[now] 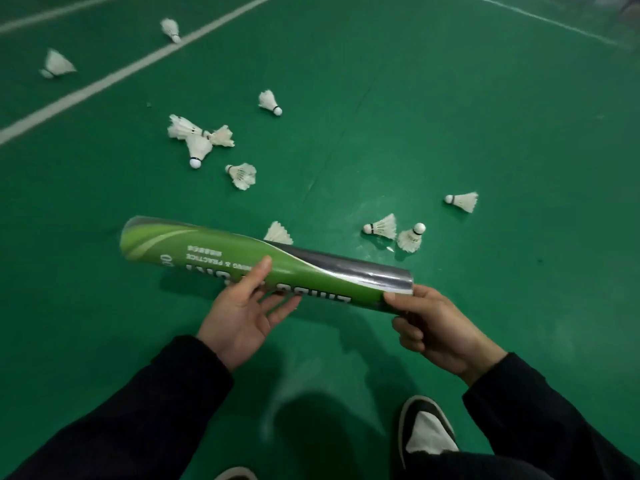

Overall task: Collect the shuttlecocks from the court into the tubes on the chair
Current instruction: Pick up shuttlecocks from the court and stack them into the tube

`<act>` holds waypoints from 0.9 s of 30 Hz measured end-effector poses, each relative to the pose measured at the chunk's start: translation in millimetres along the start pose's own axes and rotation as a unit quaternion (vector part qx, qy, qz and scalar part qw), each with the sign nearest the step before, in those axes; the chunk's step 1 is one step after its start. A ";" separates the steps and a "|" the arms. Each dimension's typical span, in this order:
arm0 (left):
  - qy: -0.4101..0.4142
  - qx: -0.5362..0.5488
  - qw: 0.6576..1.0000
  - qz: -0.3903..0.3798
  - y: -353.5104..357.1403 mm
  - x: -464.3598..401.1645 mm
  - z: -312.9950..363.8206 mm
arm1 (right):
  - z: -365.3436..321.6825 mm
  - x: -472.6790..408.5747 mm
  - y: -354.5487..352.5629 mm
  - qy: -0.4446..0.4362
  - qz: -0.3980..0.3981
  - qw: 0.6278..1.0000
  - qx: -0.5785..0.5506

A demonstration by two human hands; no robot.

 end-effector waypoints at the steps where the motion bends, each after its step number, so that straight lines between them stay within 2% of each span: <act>1: 0.003 -0.006 1.000 0.007 -0.8 -2.5 -1.3 | 2.9 -4.1 -7.0 0.012 -0.014 1.000 -0.022; 5: 0.033 -0.015 0.998 0.050 -7.8 -4.3 -1.6 | 14.2 -28.9 -17.6 0.059 -0.089 0.991 -0.076; 9: 0.047 0.000 0.996 0.073 -7.3 -7.8 -6.1 | 13.1 -48.1 -21.2 0.062 -0.143 0.982 -0.110; 12: 0.056 -0.002 0.996 0.071 -11.3 -16.0 -12.3 | 7.3 -58.9 -23.1 0.039 -0.139 0.987 -0.077; 17: 0.075 0.005 0.993 0.094 -3.6 -37.9 -22.6 | -5.3 -64.8 -44.7 -0.013 -0.021 0.996 -0.088; 20: 0.074 0.002 0.992 0.104 -1.7 -49.4 -24.6 | -9.9 -77.2 -93.5 -0.074 0.154 0.985 -0.024; 22: 0.071 0.010 0.991 0.111 -0.2 -51.0 -26.3 | -11.2 -95.0 -131.6 -0.100 0.284 0.951 0.067; 23: 0.068 0.013 0.991 0.114 1.9 -51.6 -27.8 | -11.9 -107.2 -151.3 -0.106 0.324 0.933 0.114; 25: 0.066 0.018 0.991 0.117 5.7 -50.9 -29.4 | -13.5 -132.9 -181.2 -0.083 0.339 0.914 0.209; 27: 0.067 0.022 0.989 0.129 9.4 -48.6 -31.9 | -7.1 -159.3 -209.5 -0.028 0.305 0.910 0.278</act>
Point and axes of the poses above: each hand's wrist, its own x-axis away from the middle knuckle, its own y-axis out of the palm, z = x × y, the point moved 1 cm from there along -x, towards the middle knuckle, and after that the axes turned 9 degrees about -z, right-handed, at the moved point
